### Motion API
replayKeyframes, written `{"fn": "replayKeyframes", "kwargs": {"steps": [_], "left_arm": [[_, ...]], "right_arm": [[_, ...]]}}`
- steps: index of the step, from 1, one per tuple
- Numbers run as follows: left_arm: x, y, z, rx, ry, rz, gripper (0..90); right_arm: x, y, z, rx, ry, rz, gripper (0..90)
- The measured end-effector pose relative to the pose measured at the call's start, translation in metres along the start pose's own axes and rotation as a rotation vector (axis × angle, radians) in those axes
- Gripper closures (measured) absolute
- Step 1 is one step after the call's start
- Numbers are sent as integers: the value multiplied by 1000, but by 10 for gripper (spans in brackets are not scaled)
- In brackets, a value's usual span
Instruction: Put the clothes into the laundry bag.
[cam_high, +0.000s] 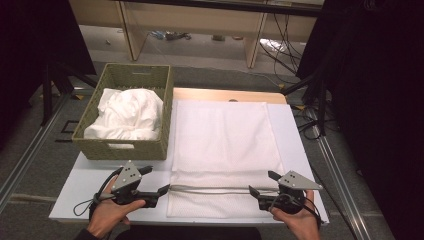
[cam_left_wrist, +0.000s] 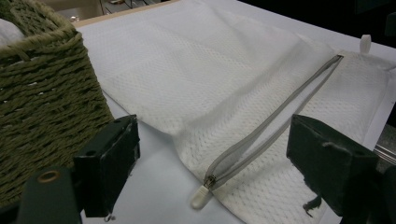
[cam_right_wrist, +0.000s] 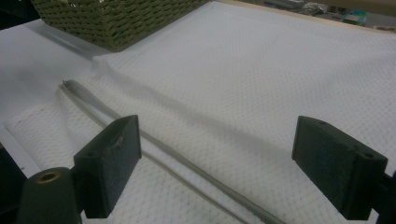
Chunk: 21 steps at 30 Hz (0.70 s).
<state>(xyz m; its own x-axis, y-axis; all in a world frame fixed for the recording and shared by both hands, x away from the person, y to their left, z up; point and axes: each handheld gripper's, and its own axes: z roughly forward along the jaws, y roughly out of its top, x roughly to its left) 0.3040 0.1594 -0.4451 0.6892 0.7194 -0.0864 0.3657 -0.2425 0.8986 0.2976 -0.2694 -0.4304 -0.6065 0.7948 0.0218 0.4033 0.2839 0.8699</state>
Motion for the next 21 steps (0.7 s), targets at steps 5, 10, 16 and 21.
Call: {"fn": "replayKeyframes", "kwargs": {"steps": [5,10,16,21], "left_arm": [[1,-1,0,13,-5,-3,169],[3,-2,1,18,-4,-14,169],[1,-3,-6,18,16,-12,169],[4,-4,-6,11,23,-17,169]], "right_arm": [[1,0,2,14,4,23,166],[-3,1,6,31,10,12,169],[-2,2,8,43,17,5,166],[0,4,14,76,15,-56,171]]}}
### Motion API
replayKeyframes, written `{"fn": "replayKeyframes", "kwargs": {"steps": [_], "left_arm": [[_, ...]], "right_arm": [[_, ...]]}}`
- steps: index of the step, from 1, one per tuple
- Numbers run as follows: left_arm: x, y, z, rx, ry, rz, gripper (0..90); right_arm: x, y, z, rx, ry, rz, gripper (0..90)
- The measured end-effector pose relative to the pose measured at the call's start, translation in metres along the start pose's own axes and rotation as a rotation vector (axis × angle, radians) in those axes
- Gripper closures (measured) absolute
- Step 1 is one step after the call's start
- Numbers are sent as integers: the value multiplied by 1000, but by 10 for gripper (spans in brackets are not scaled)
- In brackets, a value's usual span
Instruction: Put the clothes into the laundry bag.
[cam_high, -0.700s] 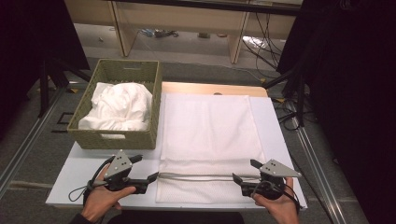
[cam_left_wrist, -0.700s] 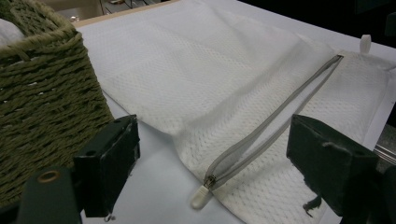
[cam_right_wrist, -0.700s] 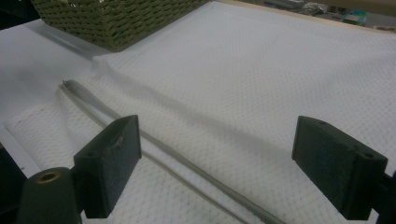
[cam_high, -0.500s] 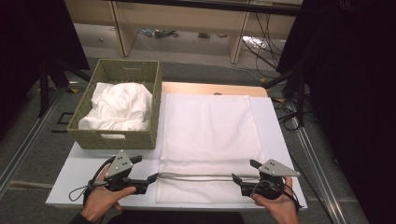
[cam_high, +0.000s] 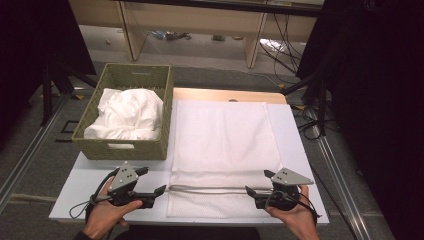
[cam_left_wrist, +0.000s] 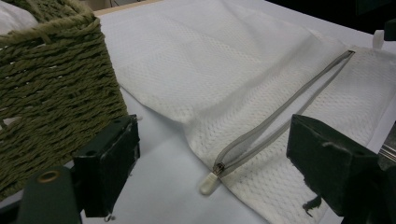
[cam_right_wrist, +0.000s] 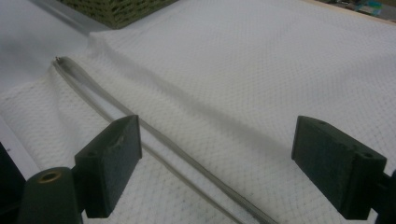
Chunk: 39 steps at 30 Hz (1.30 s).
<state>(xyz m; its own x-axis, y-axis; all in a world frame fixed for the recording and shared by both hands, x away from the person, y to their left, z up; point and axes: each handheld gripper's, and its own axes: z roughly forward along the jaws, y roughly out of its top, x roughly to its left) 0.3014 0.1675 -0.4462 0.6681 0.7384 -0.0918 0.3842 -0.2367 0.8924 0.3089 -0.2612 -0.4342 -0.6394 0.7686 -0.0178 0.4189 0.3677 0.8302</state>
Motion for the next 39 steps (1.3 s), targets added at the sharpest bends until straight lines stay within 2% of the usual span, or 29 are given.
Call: {"fn": "replayKeyframes", "kwargs": {"steps": [4,5,6,8,10,11,12,13,16,17,19,20,22,23,24,25,27,28,29,30,31,32,33,34,35,36,37,38,39], "left_arm": [[0,0,0,8,4,-8,169],[0,0,0,6,5,-4,169],[0,1,1,7,5,-2,169],[0,1,1,10,5,-2,169],[-1,0,2,12,5,2,169],[0,1,2,10,2,3,169],[1,1,0,11,13,12,169],[1,1,0,8,16,-2,169],[3,1,0,10,18,-1,169],[3,1,0,10,16,0,169],[2,0,-1,8,9,6,171],[2,0,-1,8,9,6,172],[1,1,-2,4,8,10,173],[2,1,-2,-3,7,18,174],[2,1,-2,-3,7,18,174],[2,0,-2,4,12,9,173],[2,0,-1,-1,9,8,173],[2,1,-1,0,9,11,173],[2,1,-1,-2,6,12,173],[2,1,-1,-2,6,12,173],[2,0,-1,5,5,14,173],[2,0,-1,6,7,16,173],[2,1,-1,6,13,14,173],[2,1,-1,6,13,14,173],[2,1,-1,5,9,14,174],[2,1,-1,5,9,14,174],[2,0,-1,14,13,19,174],[2,0,-1,17,14,19,174],[3,1,-1,16,15,29,173]], "right_arm": [[-1,2,7,38,6,-30,242],[-3,4,14,68,36,-66,291],[-4,4,16,78,26,-82,293],[-4,5,20,99,35,-80,315],[-8,7,30,115,61,-138,356],[-7,9,37,143,83,-138,397],[-7,9,37,143,83,-138,397],[-5,11,46,167,108,-207,424],[-1,11,55,192,118,-233,444],[0,11,63,229,134,-274,444],[5,10,68,263,131,-243,445],[4,12,72,252,137,-279,450],[4,12,75,264,148,-283,456],[3,12,81,273,152,-320,467],[2,12,84,287,157,-332,470],[3,13,85,330,160,-290,482],[5,13,87,333,154,-284,498],[3,13,90,344,171,-296,536],[0,15,93,345,163,-317,632],[0,15,93,345,163,-317,632],[0,15,94,332,122,-339,648],[-3,18,96,362,120,-359,673],[-6,18,98,341,95,-331,673],[-6,18,98,341,95,-331,673],[-8,17,99,335,85,-294,654],[-8,17,99,335,85,-294,654],[-14,19,102,322,112,-332,631],[-16,19,102,338,133,-248,561],[-18,20,104,334,139,-231,541]]}}
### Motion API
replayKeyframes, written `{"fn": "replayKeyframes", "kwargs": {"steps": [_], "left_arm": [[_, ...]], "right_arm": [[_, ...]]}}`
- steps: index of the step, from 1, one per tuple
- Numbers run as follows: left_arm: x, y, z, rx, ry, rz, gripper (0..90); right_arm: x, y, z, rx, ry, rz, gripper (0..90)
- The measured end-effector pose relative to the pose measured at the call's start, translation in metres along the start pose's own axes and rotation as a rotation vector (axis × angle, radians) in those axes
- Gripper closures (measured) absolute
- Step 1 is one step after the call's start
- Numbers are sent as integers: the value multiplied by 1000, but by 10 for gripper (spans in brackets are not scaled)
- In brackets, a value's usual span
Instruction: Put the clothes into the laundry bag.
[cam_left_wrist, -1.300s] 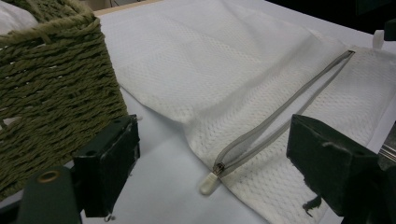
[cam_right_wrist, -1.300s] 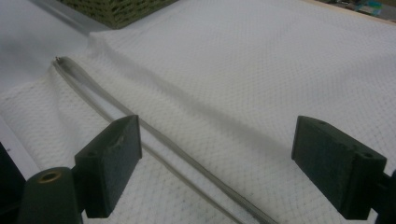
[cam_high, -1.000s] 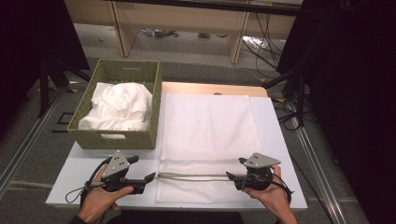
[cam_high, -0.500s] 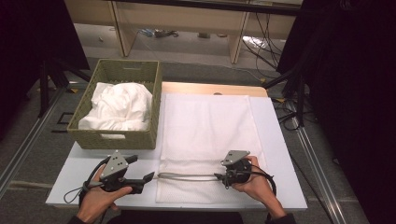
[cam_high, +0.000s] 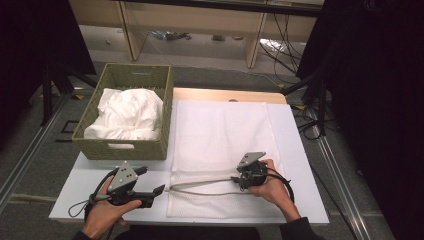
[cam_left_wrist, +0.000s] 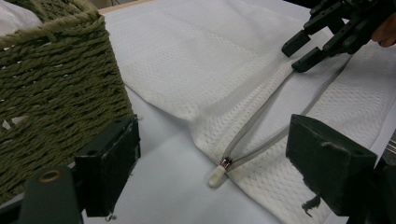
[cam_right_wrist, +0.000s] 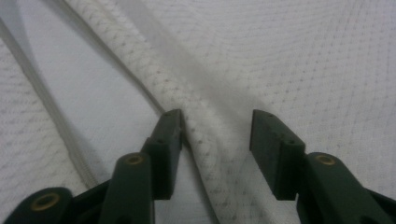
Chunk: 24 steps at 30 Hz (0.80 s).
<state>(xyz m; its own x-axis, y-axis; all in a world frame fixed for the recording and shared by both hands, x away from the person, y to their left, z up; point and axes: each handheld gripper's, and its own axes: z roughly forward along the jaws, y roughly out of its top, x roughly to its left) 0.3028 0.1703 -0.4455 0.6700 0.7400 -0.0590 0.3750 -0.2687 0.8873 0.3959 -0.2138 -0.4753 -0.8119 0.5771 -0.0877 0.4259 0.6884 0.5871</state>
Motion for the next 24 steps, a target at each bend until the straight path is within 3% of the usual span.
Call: {"fn": "replayKeyframes", "kwargs": {"steps": [1,2,3,4,5,6,8,9,10,11,12,15,16,19,23,24], "left_arm": [[-1,0,1,-10,-3,-16,174],[-1,0,1,-1,-4,-8,174],[-1,0,1,-1,-4,-8,175],[-1,-1,2,-2,-8,-10,175],[-1,-1,2,3,-7,-8,175],[0,-1,2,4,-7,-6,175],[0,0,2,-4,-6,-6,180],[0,0,2,1,-10,-1,181],[0,-1,0,7,2,0,182],[0,-1,0,7,2,0,182],[1,1,-1,-6,2,-8,182],[2,0,-2,-10,7,-11,185],[3,-1,-3,-4,16,-12,185],[4,1,-4,-17,19,-16,186],[4,-1,-4,-7,20,-8,186],[4,0,-4,-10,21,-11,186]], "right_arm": [[-4,0,2,-3,34,40,540],[-4,0,3,5,51,86,535],[-4,0,3,5,51,86,535],[-9,1,5,-9,62,38,546],[-7,2,4,6,67,70,612],[-11,4,5,1,81,11,658],[-7,8,6,24,70,43,784],[-7,11,6,40,72,10,837],[-5,15,7,52,24,-21,883],[-5,15,7,52,24,-21,883],[-4,18,5,32,-28,-82,888],[1,22,-3,18,-65,-76,889],[4,28,-13,-19,-88,-91,890],[10,33,-22,-43,-93,-123,892],[11,31,-21,-4,-73,-168,892],[12,30,-19,10,-81,-154,891]]}}
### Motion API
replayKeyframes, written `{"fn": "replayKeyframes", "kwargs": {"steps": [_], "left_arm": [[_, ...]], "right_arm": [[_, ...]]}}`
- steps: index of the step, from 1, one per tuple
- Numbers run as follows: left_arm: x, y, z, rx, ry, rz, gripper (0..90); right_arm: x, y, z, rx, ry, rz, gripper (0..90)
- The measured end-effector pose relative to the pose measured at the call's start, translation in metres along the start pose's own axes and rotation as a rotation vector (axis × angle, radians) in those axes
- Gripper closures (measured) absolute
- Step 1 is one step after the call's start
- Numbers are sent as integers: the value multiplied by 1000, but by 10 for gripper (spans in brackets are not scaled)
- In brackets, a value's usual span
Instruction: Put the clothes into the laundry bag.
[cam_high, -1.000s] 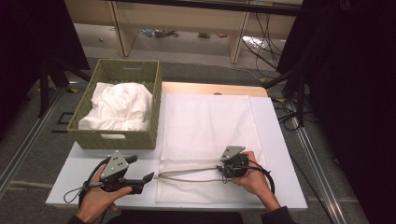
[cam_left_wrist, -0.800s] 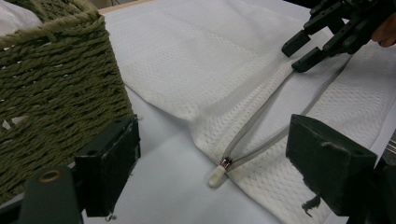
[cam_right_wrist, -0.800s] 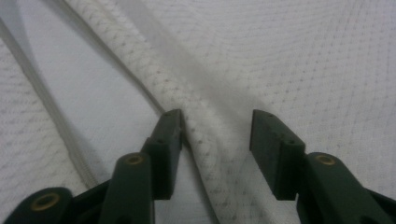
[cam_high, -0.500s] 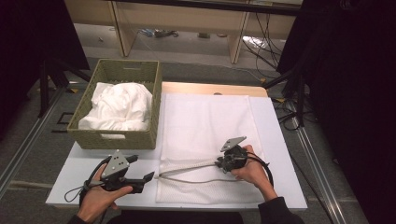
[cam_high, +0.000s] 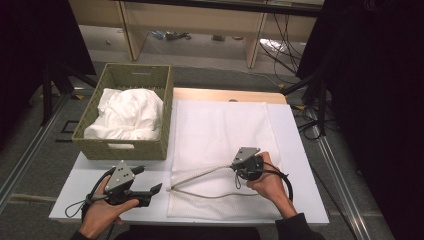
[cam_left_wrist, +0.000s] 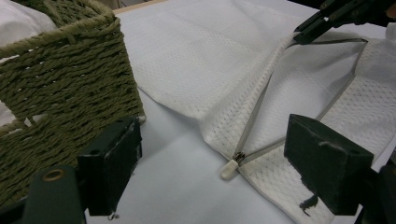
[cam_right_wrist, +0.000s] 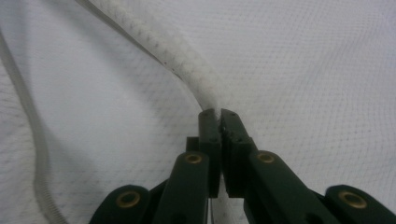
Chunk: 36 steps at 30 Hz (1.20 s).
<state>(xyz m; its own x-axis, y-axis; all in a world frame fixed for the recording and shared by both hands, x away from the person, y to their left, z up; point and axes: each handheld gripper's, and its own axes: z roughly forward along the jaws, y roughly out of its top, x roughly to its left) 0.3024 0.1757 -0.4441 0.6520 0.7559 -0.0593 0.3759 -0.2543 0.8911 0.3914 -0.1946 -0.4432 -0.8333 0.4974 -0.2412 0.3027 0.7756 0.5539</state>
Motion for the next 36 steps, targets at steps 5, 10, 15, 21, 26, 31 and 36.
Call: {"fn": "replayKeyframes", "kwargs": {"steps": [5,10,15,21,26,31,36], "left_arm": [[1,-2,1,26,20,4,191],[1,-2,3,35,23,7,195],[1,-2,3,38,21,-2,195],[0,-3,4,44,16,2,198],[1,-2,2,42,28,4,200],[2,-1,2,36,30,3,200],[1,1,0,21,20,-24,200]], "right_arm": [[1,-2,15,30,17,-51,770],[-1,-2,20,29,12,-28,529],[-4,-5,22,30,28,4,377],[-13,-10,35,33,94,76,543],[-12,-9,29,71,90,63,845],[-11,-3,17,43,47,36,884],[-10,6,4,13,12,-19,887]]}}
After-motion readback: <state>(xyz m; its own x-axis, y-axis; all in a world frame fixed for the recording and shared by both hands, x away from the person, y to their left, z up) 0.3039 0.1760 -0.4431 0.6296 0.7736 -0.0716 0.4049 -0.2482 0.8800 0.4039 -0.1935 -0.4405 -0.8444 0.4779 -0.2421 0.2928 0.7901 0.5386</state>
